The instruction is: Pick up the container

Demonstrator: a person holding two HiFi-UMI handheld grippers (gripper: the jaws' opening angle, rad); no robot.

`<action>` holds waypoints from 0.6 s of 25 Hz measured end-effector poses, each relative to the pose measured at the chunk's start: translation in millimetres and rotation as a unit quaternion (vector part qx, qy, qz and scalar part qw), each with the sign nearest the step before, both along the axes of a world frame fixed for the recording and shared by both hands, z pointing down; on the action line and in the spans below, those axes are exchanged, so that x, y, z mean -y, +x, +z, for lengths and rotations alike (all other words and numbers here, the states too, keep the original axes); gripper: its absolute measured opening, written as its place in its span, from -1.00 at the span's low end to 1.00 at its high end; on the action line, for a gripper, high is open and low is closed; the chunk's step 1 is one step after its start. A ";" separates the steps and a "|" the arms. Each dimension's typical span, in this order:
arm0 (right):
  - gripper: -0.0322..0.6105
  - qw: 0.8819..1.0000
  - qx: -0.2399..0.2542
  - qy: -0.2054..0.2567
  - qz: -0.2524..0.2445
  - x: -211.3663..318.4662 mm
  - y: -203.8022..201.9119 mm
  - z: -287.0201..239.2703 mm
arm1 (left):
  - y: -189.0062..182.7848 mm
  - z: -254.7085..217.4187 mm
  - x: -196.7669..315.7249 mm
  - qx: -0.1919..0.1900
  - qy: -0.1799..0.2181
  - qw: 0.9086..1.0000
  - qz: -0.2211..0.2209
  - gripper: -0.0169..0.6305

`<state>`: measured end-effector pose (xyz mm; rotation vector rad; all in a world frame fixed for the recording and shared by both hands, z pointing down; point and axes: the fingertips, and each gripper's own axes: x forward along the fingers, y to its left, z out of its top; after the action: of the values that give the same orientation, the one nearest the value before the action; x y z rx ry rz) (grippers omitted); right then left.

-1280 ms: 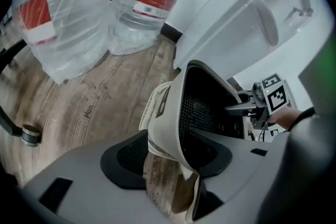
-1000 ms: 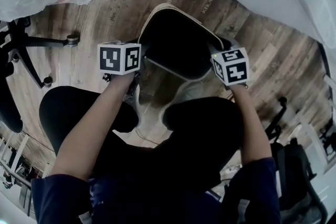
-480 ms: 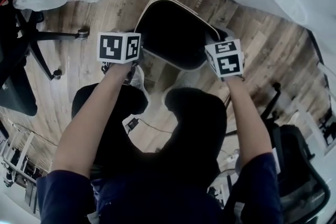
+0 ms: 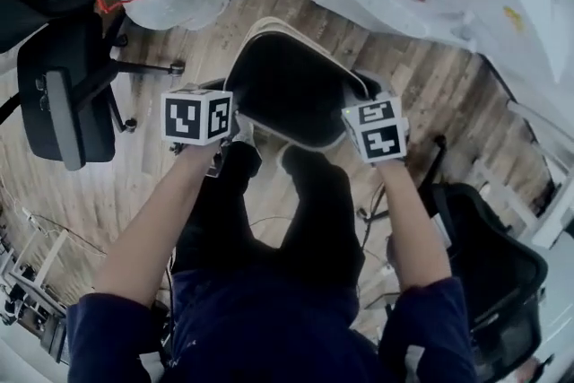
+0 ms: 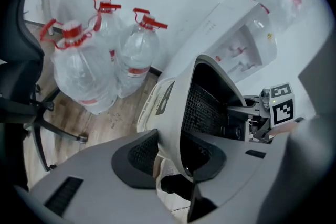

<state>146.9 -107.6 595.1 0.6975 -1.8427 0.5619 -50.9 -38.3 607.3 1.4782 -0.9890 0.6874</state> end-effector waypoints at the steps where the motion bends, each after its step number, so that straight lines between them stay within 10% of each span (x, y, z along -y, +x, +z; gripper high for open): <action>1: -0.72 1.000 0.001 0.004 -0.001 -0.7 -0.7 -25.4 | -0.7 -25.4 -0.8 -0.002 0.007 1.000 -0.005 -0.52; 15: -0.72 0.998 0.023 0.056 0.028 -35.7 -14.5 -274.0 | -22.2 -273.6 -26.3 -0.007 0.094 0.994 -0.052 -0.53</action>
<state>132.4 -71.9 321.1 0.8192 -1.9145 0.5167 -73.1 -11.9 333.7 1.5794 -1.1376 0.5188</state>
